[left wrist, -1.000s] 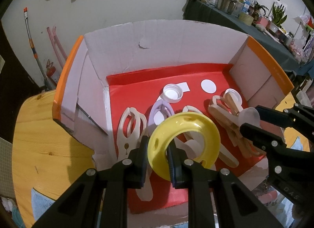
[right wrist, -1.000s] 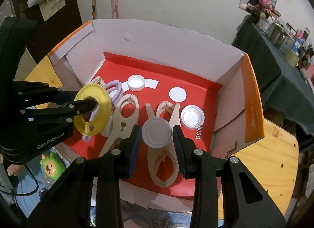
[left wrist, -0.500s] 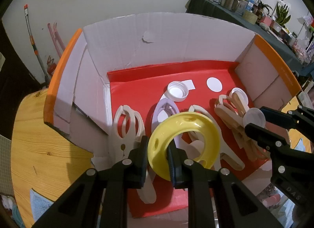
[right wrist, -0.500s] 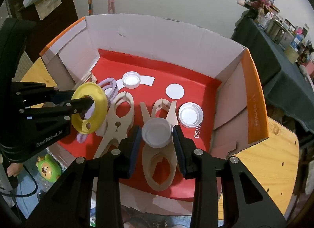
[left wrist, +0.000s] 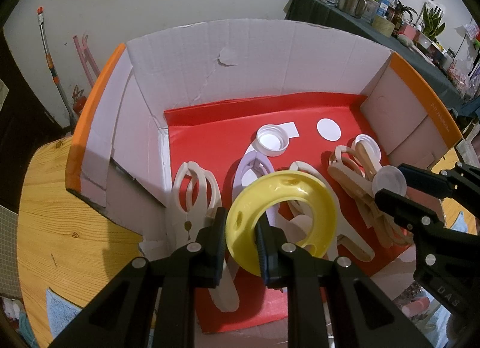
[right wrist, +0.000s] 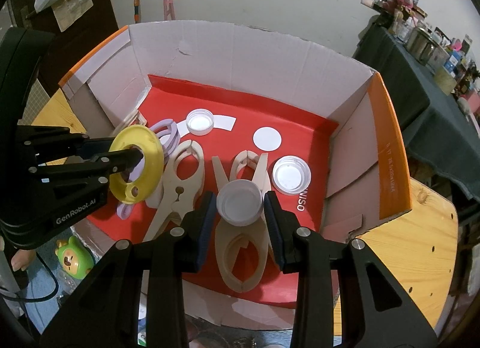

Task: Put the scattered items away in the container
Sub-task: 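Lower and release the yellow ring with left while right releases the white jar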

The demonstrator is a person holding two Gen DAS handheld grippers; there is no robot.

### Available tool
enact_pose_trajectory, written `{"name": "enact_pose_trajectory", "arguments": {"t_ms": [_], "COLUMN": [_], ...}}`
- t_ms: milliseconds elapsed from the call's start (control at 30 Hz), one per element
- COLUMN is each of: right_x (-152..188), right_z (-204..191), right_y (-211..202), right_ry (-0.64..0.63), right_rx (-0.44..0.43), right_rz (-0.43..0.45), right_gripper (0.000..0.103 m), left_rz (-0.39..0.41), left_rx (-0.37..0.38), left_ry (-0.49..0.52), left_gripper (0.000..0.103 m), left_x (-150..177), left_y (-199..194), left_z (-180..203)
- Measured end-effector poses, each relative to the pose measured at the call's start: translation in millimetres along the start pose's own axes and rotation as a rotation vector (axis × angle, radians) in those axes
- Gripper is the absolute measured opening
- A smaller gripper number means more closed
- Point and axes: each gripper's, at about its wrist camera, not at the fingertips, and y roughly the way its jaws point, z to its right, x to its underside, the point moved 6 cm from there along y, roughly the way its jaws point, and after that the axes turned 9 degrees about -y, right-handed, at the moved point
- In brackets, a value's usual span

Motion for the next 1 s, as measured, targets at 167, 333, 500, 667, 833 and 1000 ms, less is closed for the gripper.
{"name": "enact_pose_trajectory", "arguments": {"t_ms": [167,333,500,667,833,1000], "right_x": [0.1,0.0,0.4,0.2,0.4,0.5], "right_z": [-0.2,0.0,-0.7,-1.0,-1.0,-1.1], "right_y": [0.5,0.4,0.4,-0.8,-0.8,-0.4], "right_ry": [0.000,0.000,0.002,0.000,0.003,0.003], "right_rx": [-0.001,-0.001,-0.002,0.000,-0.002,-0.001], "right_rz": [0.000,0.000,0.000,0.001,0.002,0.002], "right_gripper": [0.032,0.032,0.032,0.032,0.032,0.032], "left_rz": [0.003,0.003,0.001,0.000,-0.002,-0.002], "left_rx": [-0.005,-0.005,-0.003,-0.003,-0.001,0.003], "left_ry": [0.005,0.004,0.001,0.001,0.000,0.001], "left_gripper": [0.020,0.020,0.020,0.020,0.022,0.026], "left_x": [-0.3,-0.4,-0.8,-0.4,-0.2,0.8], "left_y": [0.4,0.1,0.0,-0.8,-0.2,0.8], "left_z": [0.9,0.8,1.3,1.2,1.3,2.6]}}
